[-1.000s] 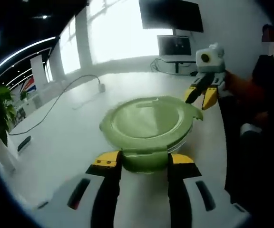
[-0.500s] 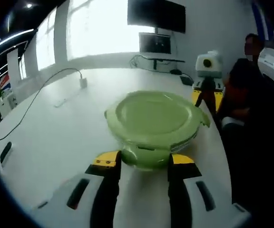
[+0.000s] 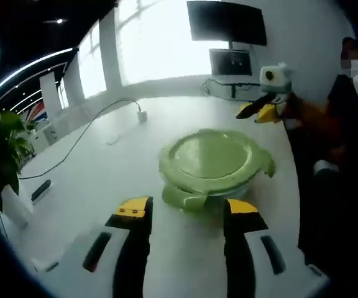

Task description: Open container latches remove lid place lid upside down on tabletop take tomato from container place on tabletop

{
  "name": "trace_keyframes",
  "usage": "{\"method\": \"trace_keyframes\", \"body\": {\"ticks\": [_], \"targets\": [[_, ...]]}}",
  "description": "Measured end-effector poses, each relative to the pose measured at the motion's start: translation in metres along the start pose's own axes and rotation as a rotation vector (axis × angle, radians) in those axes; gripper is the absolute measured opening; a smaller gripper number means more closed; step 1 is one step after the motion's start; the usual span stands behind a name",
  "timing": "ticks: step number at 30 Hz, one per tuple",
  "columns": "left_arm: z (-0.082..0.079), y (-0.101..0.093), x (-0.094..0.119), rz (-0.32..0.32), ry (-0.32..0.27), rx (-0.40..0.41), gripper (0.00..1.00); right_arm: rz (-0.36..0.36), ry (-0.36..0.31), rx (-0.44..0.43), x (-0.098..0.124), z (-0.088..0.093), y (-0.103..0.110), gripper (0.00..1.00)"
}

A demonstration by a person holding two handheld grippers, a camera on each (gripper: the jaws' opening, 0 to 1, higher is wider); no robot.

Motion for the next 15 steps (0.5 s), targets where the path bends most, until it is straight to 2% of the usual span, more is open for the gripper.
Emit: {"method": "trace_keyframes", "body": {"ticks": [2, 3, 5, 7, 8, 10, 13, 15], "targets": [[-0.018, -0.008, -0.001, -0.016, -0.017, 0.001, 0.38, 0.06, -0.053, -0.223, -0.002, 0.006, -0.017, 0.22], [-0.028, -0.013, -0.005, -0.014, -0.014, -0.031, 0.37, 0.064, -0.087, -0.319, -0.004, 0.014, -0.023, 0.23], [-0.034, -0.026, -0.018, 0.042, 0.031, -0.067, 0.37, 0.081, -0.125, -0.353, -0.008, 0.026, -0.025, 0.24], [-0.035, -0.032, -0.033, 0.077, 0.084, -0.077, 0.37, 0.112, -0.188, -0.411, -0.01, 0.03, -0.026, 0.26], [-0.035, -0.034, -0.046, 0.093, 0.137, -0.103, 0.38, 0.118, -0.209, -0.468, -0.01, 0.033, -0.026, 0.27], [-0.033, -0.03, -0.062, 0.087, 0.224, -0.138, 0.41, 0.129, -0.259, -0.504, -0.01, 0.035, -0.027, 0.28], [-0.033, -0.03, -0.075, 0.152, 0.299, -0.167, 0.44, 0.13, -0.272, -0.507, -0.011, 0.037, -0.017, 0.34], [-0.031, -0.031, -0.082, 0.212, 0.362, -0.177, 0.46, 0.12, -0.267, -0.501, -0.011, 0.036, -0.011, 0.32]]}}
Point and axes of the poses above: the point that each gripper's makers call its tool centre point, and the gripper's own axes: x roughly backward along the fingers, y roughly to its left, z roughly out of its underside, the point moved 4 cm from there along x, roughly backward along the fingers, and after that the axes turned 8 degrees about -z, right-handed, at the moved point
